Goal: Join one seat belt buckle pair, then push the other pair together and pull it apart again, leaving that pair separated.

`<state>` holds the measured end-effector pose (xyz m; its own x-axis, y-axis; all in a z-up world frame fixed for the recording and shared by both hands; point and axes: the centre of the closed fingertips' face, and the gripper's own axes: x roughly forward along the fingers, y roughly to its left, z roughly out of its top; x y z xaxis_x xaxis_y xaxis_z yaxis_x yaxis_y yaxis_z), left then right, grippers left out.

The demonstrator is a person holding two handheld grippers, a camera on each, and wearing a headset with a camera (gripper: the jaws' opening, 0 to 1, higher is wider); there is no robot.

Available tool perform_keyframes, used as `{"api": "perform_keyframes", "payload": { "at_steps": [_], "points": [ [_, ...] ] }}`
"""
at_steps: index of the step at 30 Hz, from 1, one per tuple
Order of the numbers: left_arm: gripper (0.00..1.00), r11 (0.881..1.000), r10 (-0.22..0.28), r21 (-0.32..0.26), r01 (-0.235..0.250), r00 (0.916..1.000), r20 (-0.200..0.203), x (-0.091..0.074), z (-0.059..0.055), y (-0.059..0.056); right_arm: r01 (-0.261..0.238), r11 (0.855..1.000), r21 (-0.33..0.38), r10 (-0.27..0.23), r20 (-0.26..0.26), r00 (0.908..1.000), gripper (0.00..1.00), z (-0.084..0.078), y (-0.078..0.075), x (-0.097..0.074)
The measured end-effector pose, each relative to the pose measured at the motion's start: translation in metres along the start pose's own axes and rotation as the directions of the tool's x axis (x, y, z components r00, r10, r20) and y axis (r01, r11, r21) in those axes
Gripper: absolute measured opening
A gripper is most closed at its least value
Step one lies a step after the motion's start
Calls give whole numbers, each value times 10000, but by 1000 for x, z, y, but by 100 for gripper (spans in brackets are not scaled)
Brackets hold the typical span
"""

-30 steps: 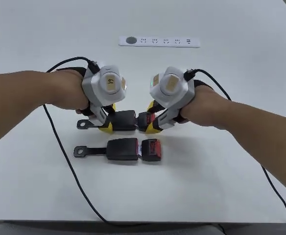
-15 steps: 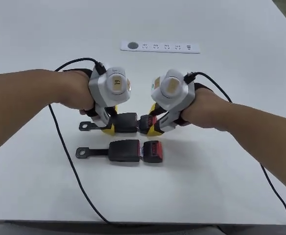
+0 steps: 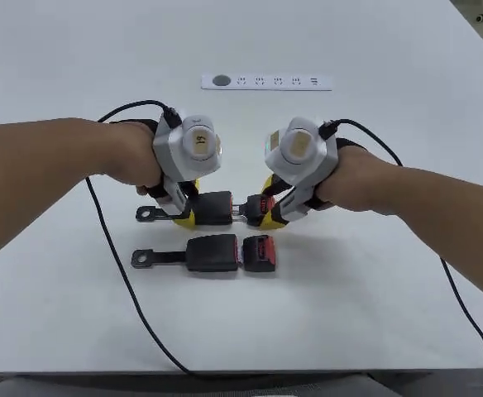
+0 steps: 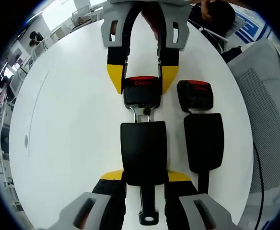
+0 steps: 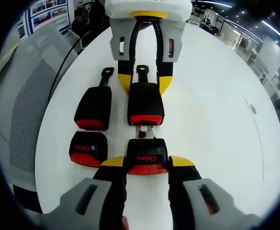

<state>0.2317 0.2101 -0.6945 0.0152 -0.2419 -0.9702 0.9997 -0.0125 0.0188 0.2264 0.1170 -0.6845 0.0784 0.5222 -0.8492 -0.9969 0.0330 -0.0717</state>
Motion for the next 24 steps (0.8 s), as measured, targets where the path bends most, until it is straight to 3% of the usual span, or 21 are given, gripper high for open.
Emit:
{"api": "perform_keyframes", "payload": {
  "at_steps": [4, 10, 16, 18, 20, 24],
  "points": [
    [30, 10000, 24, 94, -23, 10000, -95, 1, 0, 1, 17, 9999, -141, -17, 47, 10000, 32, -9, -2, -2],
    [30, 10000, 17, 8, -17, 10000, -69, 1, -1, 1, 200, 9998, 87, -198, -171, 9997, 32, -37, -8, -17],
    [31, 9998, 77, -181, -74, 9998, 167, -2, 0, -1, 348, 9994, 87, -342, -636, 9974, 32, -67, -4, -34],
    [31, 9993, 96, -375, -85, 9995, 301, -2, -1, 0, 424, 9990, -146, -437, -1066, 9933, 32, -81, -5, -44],
    [31, 9991, 115, -406, -100, 9993, 362, -1, -2, 3, 462, 9986, 241, -436, -995, 9941, 32, -88, -2, -47],
    [31, 9979, 212, -621, -185, 9988, 433, -1, -3, 2, 393, 9985, 386, -336, -1372, 9900, 32, -109, -3, -56]
  ]
}}
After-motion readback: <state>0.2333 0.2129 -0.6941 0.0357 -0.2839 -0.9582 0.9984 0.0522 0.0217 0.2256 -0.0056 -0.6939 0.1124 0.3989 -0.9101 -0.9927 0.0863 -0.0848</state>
